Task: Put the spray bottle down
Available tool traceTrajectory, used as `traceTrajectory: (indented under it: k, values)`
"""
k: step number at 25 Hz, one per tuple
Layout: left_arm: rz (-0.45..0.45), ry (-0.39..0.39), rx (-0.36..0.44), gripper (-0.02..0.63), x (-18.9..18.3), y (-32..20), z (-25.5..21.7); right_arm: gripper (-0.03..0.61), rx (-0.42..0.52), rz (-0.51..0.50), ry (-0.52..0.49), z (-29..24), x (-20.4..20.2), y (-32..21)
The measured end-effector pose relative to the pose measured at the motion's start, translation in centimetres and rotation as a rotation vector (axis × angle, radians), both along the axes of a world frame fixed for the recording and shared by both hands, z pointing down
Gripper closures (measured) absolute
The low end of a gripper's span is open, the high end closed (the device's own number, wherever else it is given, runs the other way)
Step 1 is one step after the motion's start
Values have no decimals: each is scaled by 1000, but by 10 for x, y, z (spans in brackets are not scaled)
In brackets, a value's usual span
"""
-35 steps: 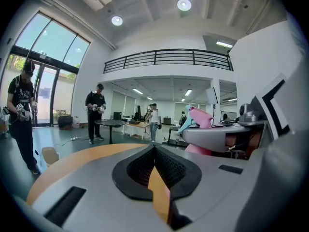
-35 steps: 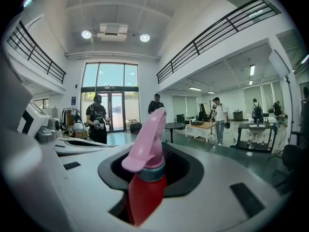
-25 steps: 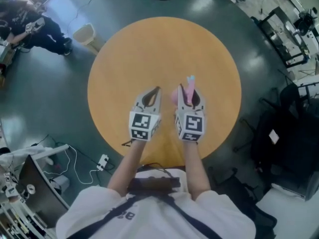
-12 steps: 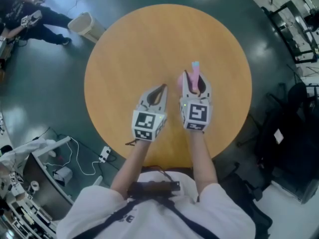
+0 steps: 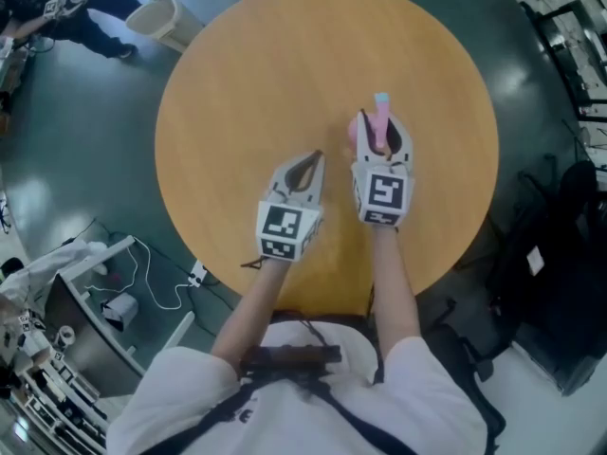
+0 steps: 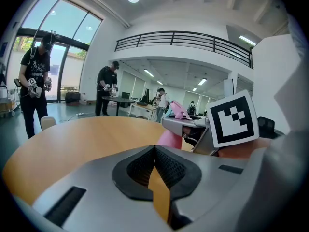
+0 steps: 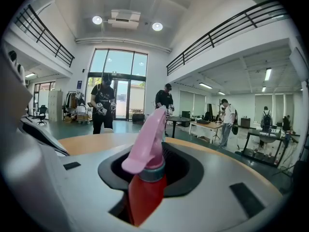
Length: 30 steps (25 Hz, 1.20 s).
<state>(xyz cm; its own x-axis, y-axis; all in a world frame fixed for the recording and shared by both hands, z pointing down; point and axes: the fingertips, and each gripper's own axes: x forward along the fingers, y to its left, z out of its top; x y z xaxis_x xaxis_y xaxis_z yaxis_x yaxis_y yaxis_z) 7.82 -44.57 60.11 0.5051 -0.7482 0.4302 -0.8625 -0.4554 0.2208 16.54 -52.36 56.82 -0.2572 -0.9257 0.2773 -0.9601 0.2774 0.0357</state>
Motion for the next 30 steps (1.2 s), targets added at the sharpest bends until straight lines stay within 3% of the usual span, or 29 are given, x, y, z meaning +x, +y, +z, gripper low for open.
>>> traceTrajectory:
  k: [8,12,14,18,23,30]
  values:
    - [5,-4,-20,603,3,-3,10,425,-23,-11,20,19,-1,-3]
    - [8,-2,-30,601,5,3,12,425,17,-14,39,24,0,-1]
    - [9,-2,-36,601,4,6,12,423,45,-21,36,24,-1,-2]
    - [17,-1,-38,601,4,12,12,423,13,-6,1,27,-1,-3]
    - [32,-2,-18,602,5,17,3,318,-8,18,-53,26,0,1]
    - [43,-6,31,602,-1,31,-15,307,-13,56,-60,13,9,37]
